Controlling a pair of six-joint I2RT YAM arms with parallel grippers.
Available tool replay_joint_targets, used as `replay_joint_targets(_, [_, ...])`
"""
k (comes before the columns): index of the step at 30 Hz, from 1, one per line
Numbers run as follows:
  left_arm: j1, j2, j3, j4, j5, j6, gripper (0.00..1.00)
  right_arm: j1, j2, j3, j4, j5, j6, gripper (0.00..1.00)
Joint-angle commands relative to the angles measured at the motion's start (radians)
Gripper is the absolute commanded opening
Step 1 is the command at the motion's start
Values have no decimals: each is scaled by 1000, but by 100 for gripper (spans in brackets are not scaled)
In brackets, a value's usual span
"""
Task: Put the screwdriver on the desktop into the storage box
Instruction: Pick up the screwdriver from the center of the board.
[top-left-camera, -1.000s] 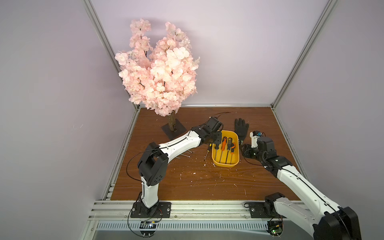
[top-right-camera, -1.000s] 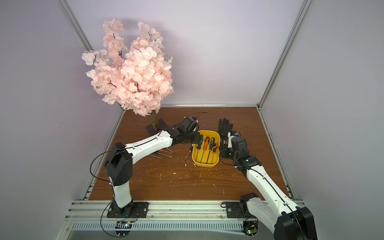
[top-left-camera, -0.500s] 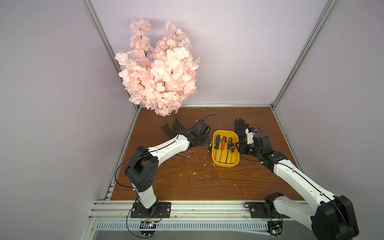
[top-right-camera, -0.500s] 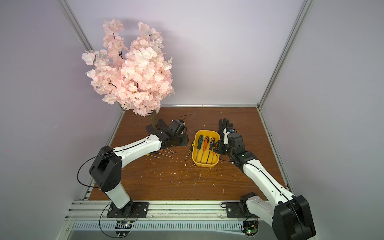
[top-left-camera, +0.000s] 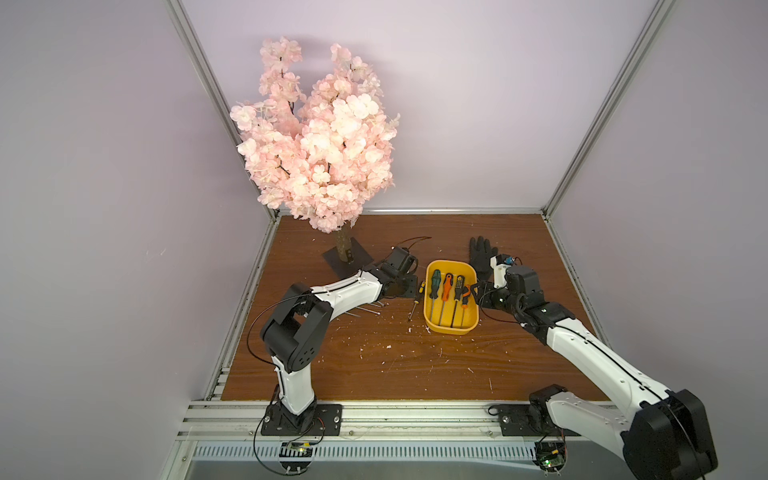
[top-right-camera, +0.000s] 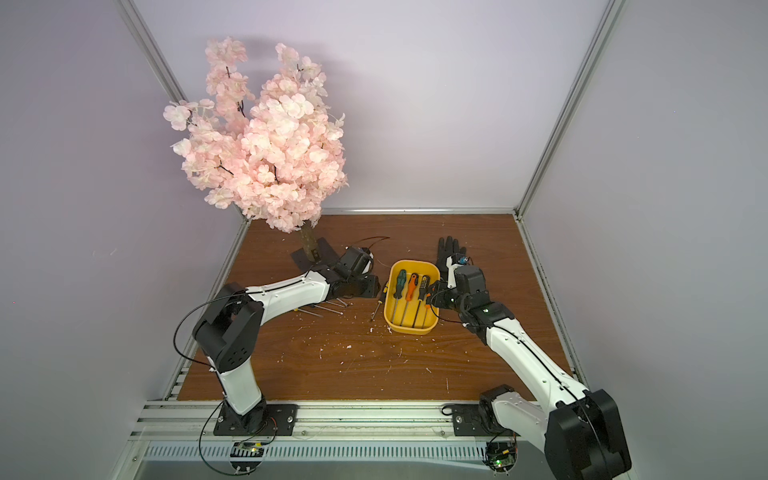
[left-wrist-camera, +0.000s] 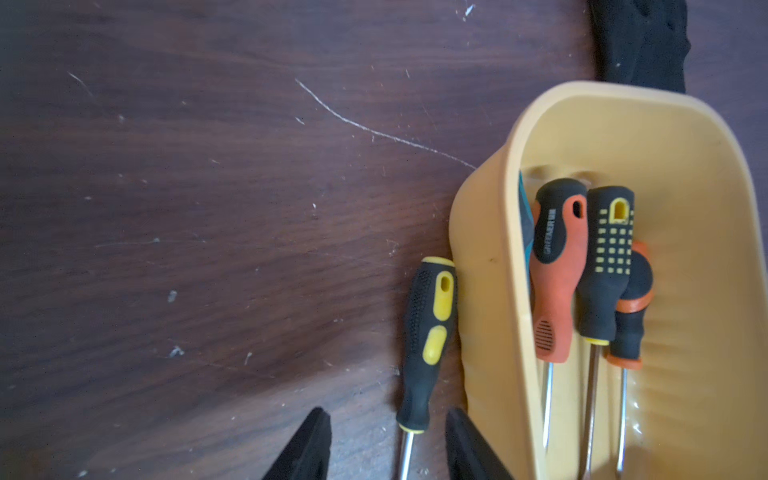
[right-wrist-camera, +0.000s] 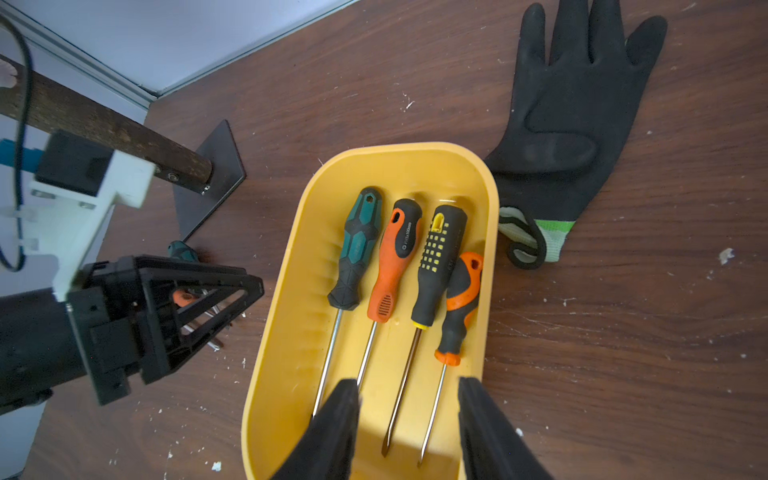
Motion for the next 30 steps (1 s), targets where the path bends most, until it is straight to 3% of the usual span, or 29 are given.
replay_joint_targets(1, [7,18,2,39,44,18,49,6,-10,41,4,8,7,45])
replay_joint_targets(15, [4,139,90,51,87,34,50,5,-52,7,-17,31,7,46])
replay_joint_targets(30, [-44,209,129,-32,-76,76,43,4,-58,-2,-12,38,4,46])
